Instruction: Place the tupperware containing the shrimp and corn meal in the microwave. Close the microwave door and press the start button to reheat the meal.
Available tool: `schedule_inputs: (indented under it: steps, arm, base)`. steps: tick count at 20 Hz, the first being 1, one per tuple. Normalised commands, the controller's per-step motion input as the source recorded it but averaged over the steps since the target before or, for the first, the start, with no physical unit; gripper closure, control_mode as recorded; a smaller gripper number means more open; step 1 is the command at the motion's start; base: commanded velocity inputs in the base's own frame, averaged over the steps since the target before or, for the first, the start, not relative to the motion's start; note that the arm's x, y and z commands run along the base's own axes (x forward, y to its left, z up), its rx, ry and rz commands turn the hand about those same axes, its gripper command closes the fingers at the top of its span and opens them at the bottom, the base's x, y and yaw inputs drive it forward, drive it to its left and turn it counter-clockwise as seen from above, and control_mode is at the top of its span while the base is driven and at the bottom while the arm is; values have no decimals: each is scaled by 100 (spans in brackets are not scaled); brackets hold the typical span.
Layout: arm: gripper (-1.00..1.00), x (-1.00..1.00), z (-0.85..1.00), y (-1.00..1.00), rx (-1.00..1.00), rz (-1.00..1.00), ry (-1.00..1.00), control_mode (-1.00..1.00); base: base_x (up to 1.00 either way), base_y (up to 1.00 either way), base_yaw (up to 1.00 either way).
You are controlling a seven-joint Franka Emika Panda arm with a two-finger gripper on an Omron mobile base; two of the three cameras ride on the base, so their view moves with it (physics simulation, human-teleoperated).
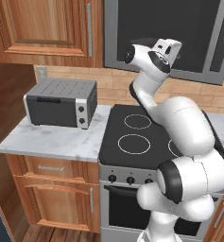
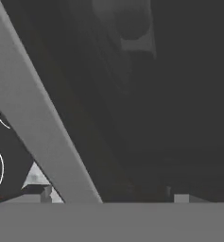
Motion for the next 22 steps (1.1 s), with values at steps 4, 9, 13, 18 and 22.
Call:
schedule_inputs:
  steps: [4, 9, 13, 18, 22]
  arm:
    - [-100, 57, 10, -64, 6, 7, -21, -100]
    - [-100, 61, 4, -61, 7, 9, -21, -100]
    - [-100, 67, 0, -51, 7, 13, -18, -100]
    - [-100, 66, 0, -41, 5, 17, -9, -100]
    - [-100, 15, 11, -35, 1, 18, -1, -100]
  base:
    - [0, 0, 0]
    - [0, 0, 0]
    - [0, 0, 0]
    - [0, 0, 0]
    - [0, 0, 0]
